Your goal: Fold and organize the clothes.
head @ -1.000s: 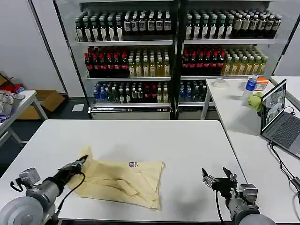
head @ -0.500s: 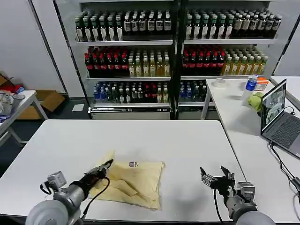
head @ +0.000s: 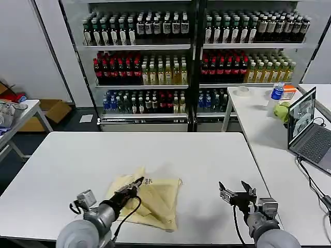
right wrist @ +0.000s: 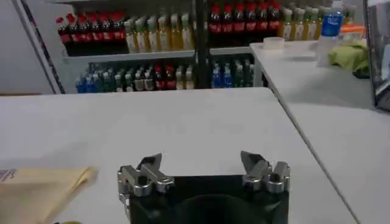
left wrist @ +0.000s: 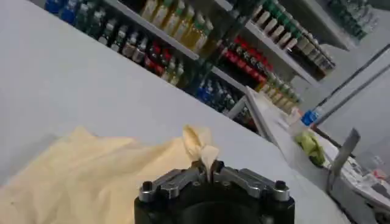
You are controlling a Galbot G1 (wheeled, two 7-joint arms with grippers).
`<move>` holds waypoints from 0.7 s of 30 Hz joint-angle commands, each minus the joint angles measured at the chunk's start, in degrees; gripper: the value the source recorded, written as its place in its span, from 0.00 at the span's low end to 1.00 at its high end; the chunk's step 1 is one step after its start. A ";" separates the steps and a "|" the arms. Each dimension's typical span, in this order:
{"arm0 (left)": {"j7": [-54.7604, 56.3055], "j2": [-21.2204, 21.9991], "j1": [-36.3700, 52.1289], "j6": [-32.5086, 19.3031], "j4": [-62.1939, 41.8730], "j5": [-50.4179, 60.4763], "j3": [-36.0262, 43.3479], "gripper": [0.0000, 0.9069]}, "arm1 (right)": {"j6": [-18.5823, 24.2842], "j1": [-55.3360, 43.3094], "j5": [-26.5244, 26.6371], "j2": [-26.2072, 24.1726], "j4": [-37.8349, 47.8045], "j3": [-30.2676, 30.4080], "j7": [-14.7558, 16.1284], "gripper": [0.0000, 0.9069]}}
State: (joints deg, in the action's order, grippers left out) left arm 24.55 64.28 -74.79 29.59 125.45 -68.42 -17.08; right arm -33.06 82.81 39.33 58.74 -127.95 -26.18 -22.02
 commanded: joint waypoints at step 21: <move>-5.50 2.16 -1.36 -0.95 -2.48 -0.31 -1.48 1.00 | -0.02 -3.94 -0.24 0.89 3.56 3.05 0.14 1.00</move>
State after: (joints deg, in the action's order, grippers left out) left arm 20.43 67.49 -72.94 28.80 122.43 -67.51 -12.09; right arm -33.09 79.82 39.38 59.08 -125.47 -24.88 -21.89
